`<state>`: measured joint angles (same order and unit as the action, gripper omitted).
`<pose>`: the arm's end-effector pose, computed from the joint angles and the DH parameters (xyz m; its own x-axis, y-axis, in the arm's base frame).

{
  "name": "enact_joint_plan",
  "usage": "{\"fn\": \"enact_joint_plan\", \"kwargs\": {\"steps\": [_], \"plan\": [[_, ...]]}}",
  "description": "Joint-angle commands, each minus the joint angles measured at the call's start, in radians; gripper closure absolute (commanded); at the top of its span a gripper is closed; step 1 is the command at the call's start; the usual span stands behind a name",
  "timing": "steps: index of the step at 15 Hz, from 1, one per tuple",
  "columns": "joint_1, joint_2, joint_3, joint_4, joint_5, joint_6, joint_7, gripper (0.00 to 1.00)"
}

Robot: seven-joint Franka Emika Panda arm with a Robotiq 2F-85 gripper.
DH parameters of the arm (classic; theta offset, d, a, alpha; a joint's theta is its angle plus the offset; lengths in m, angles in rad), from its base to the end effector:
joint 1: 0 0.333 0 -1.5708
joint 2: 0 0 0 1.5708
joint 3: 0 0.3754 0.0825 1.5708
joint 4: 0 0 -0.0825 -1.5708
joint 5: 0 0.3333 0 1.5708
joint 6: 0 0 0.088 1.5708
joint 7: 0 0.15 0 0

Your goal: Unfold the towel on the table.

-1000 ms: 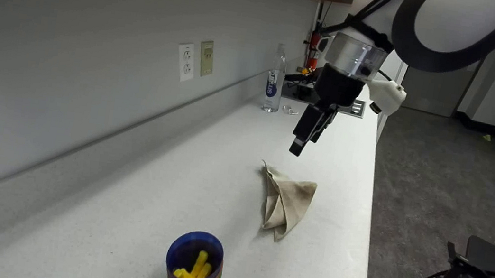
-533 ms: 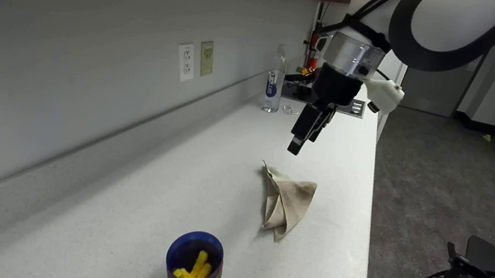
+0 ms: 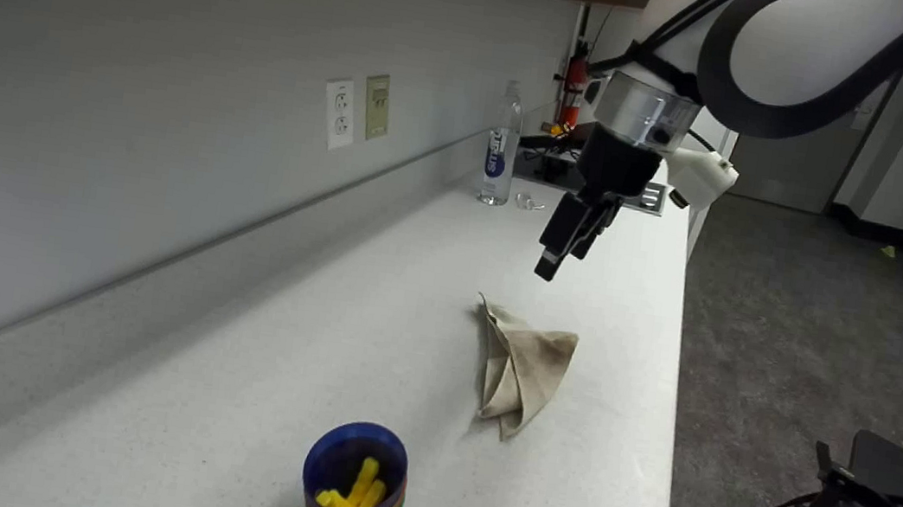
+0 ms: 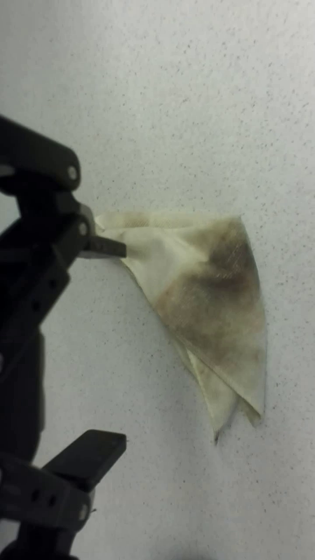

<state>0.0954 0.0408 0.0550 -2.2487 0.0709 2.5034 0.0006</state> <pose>0.5147 0.0791 0.4195 0.9735 0.0889 0.2107 0.1027 -0.9932 -0.0557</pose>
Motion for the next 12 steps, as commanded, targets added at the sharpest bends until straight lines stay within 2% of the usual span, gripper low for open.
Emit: {"fn": "enact_joint_plan", "kwargs": {"steps": [1, 12], "plan": [[-0.024, 0.073, -0.007, 0.065, -0.019, -0.011, 0.007, 0.00], [-0.034, 0.307, -0.026, 0.239, -0.008, 0.050, 0.069, 0.00]]}}
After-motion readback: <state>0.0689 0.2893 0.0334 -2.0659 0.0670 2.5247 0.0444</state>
